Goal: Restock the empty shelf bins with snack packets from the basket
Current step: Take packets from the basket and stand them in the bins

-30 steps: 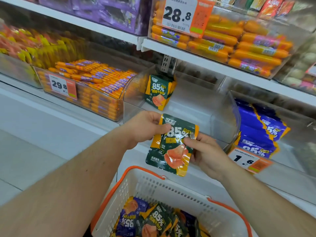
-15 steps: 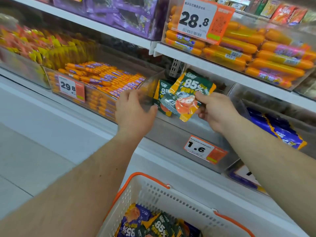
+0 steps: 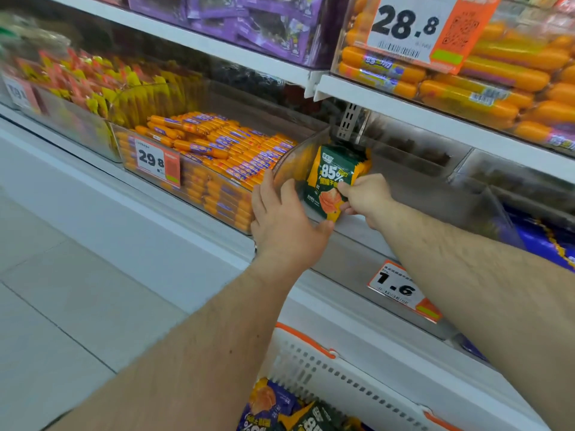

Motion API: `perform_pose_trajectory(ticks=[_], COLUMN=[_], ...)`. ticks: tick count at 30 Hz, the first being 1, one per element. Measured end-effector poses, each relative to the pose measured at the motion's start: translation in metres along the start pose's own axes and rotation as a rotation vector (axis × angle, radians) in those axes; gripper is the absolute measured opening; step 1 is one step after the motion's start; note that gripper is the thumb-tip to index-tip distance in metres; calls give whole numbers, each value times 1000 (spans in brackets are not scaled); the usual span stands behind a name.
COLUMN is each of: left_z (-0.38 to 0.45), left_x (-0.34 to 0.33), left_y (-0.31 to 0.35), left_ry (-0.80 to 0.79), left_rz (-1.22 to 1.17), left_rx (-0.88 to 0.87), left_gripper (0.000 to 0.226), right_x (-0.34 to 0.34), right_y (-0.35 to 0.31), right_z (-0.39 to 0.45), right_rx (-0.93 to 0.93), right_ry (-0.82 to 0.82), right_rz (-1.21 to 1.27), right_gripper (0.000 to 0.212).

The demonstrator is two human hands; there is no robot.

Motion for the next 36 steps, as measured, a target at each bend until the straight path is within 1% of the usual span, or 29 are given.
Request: perform_pose_trajectory(ticks=[2, 4, 8, 11, 19, 23, 27, 29, 30, 32, 33, 34, 35, 36], left_z=[0, 0, 0, -1, -1, -2, -2, -5, -7, -16, -20, -24, -27, -31], left_x=[-1, -1, 0, 0, 0, 0, 0, 2, 5, 14, 16, 14, 7, -1], left_y=[1, 2, 5, 6, 6, 6, 7, 9, 13, 28, 36, 44, 51, 54], left_ry=[-1, -8, -14, -14, -28, -40, -64, -23, 41, 167, 148, 62, -59, -188], left_rz=[-6, -7, -12, -9, -25, -36, -29, 12, 32, -26, -91, -143, -153, -119], left_rx=[0, 8, 23, 28, 49, 56, 66, 43, -21, -244, -342, -404, -435, -444], left_gripper=[83, 81, 79, 78, 79, 78, 77, 73, 67, 47, 36, 27, 21, 16], right_x=[-2, -1, 5, 7, 8, 8, 13, 18, 22, 31, 35, 37, 39, 39], right_y=[-1, 0, 5, 10, 10, 13, 12, 7, 3, -7, -14, -20, -26, -31], right_z=[3, 5, 7, 6, -1, -2, -7, -15, -21, -40, -53, -69, -88, -109], right_rx=[-25, -50, -117, -138, -144, -137, -154, -172, -158, -43, 49, 149, 252, 354], right_ry=[-5, -1, 31, 40, -9, -30, -9, 29, 79, 213, 267, 310, 346, 378], right_rz=[32, 36, -48, -46, -57, -54, -82, -72, -75, -101, -112, -130, -154, -167], right_gripper=[32, 30, 38, 41, 46, 47, 47, 42, 37, 26, 24, 25, 26, 28])
Point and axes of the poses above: each hand's wrist, its own z-axis towards the middle knuckle, its own x-axis out of the back of the hand, y = z × x, the point moved 5 cm from there along z, towards the middle knuckle, and after that the axes turned 15 degrees about -y, right-handed, at the moved point
